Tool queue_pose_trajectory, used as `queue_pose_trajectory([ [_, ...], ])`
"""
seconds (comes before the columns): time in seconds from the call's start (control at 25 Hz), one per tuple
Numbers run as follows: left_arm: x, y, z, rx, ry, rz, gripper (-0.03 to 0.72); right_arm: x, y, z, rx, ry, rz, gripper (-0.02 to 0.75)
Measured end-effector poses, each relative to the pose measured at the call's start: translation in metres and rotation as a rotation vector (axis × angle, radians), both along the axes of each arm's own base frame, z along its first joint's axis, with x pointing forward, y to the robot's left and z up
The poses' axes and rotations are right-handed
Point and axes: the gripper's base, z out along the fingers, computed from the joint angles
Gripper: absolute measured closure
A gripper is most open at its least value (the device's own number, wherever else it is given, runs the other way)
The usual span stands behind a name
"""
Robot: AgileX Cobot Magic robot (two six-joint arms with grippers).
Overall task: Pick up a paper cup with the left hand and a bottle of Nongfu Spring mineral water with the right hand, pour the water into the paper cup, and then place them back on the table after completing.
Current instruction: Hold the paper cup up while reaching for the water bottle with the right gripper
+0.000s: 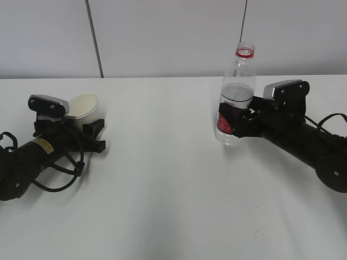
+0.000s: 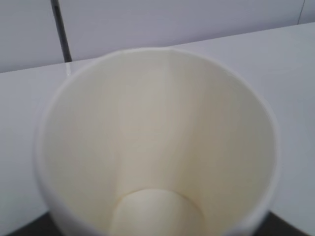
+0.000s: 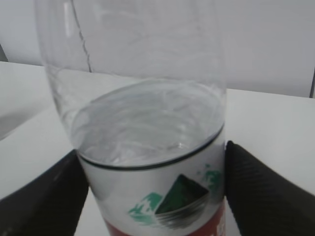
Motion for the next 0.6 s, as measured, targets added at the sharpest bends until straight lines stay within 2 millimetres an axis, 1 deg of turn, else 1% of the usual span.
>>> queue_pose_trajectory([
  [0.28, 0.000, 0.000, 0.000, 0.000, 0.000, 0.000, 0.337, 0.018, 0.003, -0.006, 0.031, -0.024, 0.018, 0.115],
  [0.4, 0.000, 0.000, 0.000, 0.000, 0.000, -0.001, 0.337, 0.020, 0.004, -0.008, 0.035, -0.025, 0.024, 0.118],
  [0.6, 0.000, 0.000, 0.000, 0.000, 0.000, -0.002, 0.337, 0.020, 0.004, -0.009, 0.036, -0.024, 0.026, 0.178],
])
